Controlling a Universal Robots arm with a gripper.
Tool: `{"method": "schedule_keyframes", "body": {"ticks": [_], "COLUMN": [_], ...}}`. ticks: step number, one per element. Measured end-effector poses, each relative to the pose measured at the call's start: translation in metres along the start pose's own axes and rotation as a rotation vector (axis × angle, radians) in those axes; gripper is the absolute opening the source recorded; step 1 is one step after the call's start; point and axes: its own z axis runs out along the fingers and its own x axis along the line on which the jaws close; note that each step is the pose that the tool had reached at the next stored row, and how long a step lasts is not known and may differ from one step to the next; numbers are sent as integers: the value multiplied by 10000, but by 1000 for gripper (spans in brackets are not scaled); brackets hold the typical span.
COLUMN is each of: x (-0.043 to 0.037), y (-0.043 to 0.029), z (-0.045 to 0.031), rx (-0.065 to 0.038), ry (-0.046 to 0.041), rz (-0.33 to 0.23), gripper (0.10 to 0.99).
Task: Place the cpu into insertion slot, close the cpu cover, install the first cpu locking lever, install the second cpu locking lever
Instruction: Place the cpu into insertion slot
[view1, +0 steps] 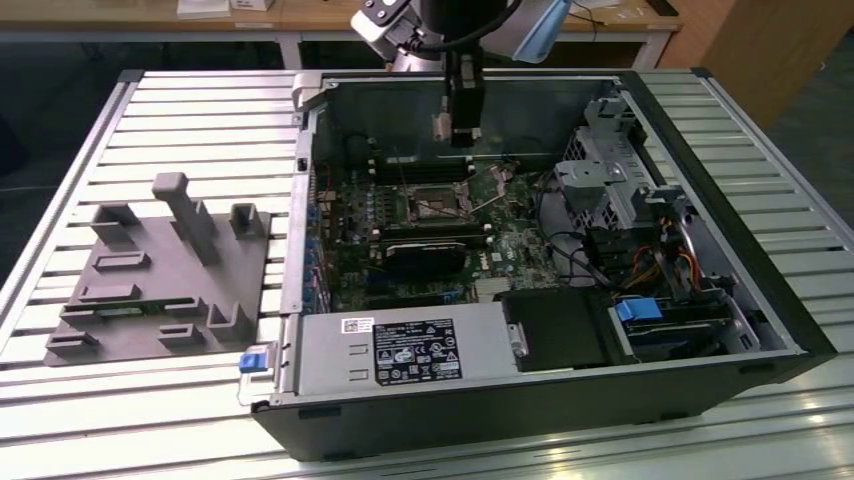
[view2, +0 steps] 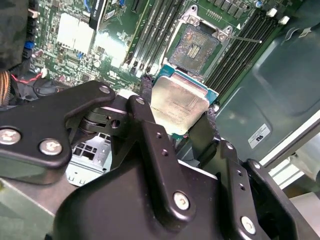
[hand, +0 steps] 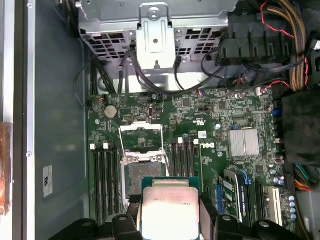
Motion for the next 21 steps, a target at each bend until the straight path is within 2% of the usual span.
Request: {"method": "schedule_keyframes", "body": {"ticks": [21], "x": [-4], "y": [-51], "z": [29], "rx": [-31], "ry": [-141], "rz": [1593], "gripper": [541]}}
